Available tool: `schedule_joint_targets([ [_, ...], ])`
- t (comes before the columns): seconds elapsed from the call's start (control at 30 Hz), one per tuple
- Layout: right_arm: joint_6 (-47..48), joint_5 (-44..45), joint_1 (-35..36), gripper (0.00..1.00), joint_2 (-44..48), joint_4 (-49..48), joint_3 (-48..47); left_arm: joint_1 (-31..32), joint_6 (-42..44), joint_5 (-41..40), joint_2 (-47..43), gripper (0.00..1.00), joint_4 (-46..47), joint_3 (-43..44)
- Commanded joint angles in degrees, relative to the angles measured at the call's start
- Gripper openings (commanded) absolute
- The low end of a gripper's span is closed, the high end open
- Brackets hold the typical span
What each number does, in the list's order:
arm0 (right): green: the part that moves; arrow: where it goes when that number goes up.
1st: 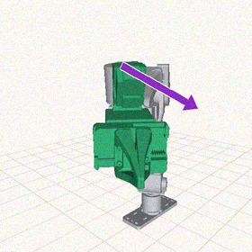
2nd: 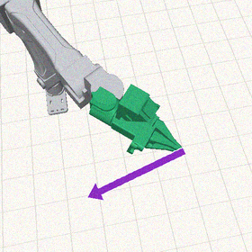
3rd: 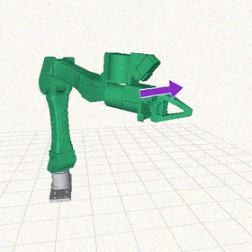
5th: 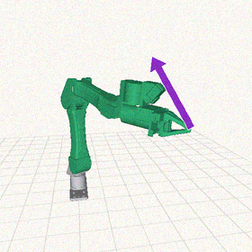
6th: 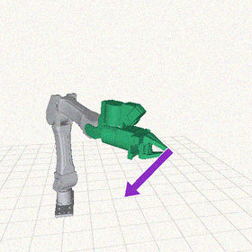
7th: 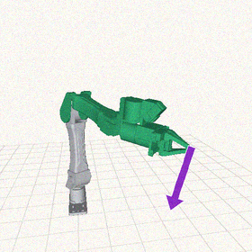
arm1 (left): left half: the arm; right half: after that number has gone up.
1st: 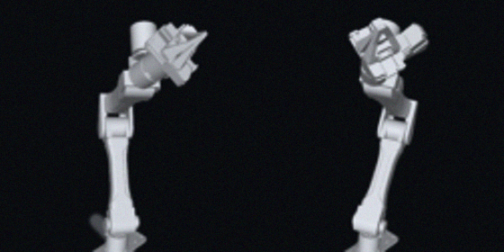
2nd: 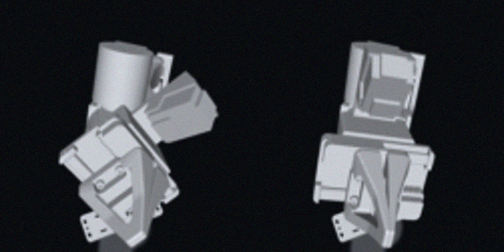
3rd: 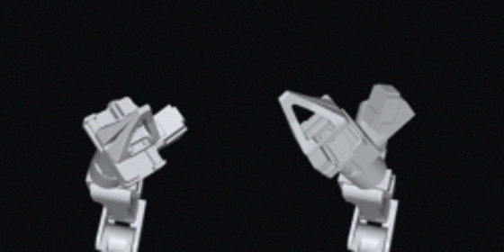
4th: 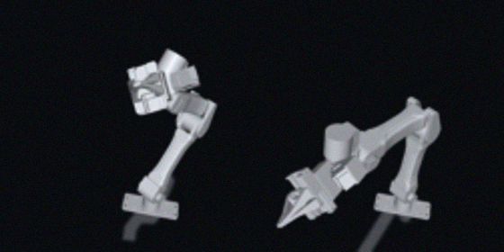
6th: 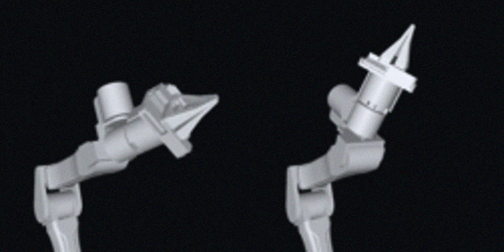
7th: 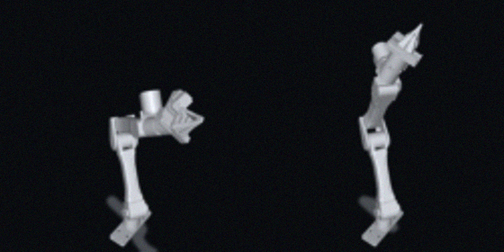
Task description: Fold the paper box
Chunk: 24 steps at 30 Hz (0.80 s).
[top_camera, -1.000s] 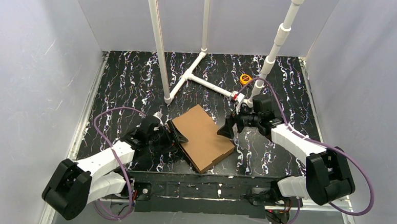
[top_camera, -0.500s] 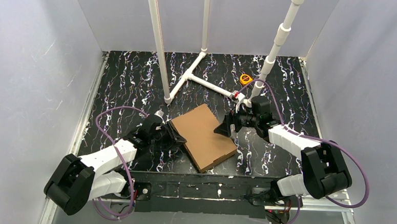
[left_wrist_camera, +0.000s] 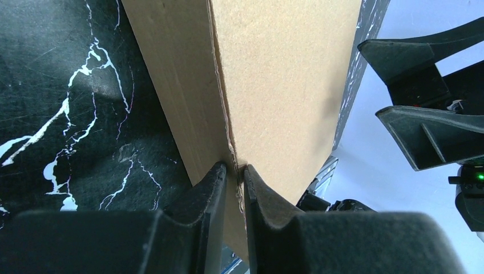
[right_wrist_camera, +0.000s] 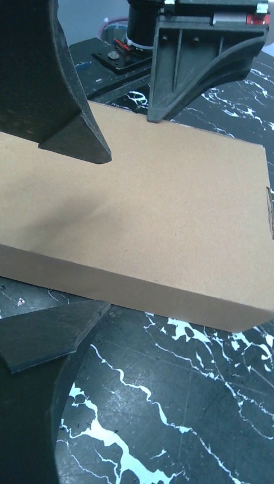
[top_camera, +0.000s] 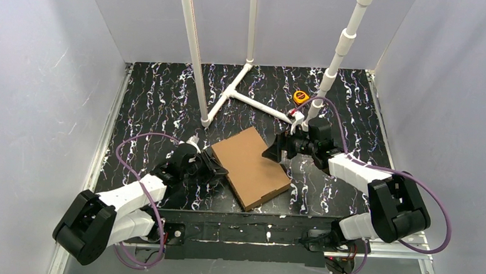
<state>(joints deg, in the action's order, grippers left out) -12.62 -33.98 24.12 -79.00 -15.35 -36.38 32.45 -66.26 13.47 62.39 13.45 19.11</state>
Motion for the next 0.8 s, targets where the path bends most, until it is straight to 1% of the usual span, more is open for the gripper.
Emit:
schedule_joint_targets([
  [0.0,-3.1,2.7,0.1,0.98,-0.9,-3.8,1.7,0.2,1.5,-2.7,1.9,0.14,-2.7,-1.9],
  [0.17,-1.3,2.8,2.2,0.98,-2.7,-2.8,1.6,0.2,1.4,-2.2,2.1,0.14,-1.6,-2.0],
  [0.33,-0.3,0.5,3.4,0.88,-1.7,-2.9,1.1,0.2,1.1,-2.1,1.9,0.18,-1.2,-1.9],
  [0.5,0.1,-3.0,3.4,0.74,1.1,-2.9,-0.2,0.2,1.6,-0.6,3.6,0.21,-0.6,-0.2],
  [0.63,2.5,-4.1,3.5,0.68,1.6,2.1,-4.1,0.2,2.6,0.6,6.6,0.21,-0.3,2.9],
  [0.77,5.9,-3.2,3.9,0.64,1.5,7.9,-8.4,0.2,3.4,1.6,11.2,0.21,0.1,7.5],
])
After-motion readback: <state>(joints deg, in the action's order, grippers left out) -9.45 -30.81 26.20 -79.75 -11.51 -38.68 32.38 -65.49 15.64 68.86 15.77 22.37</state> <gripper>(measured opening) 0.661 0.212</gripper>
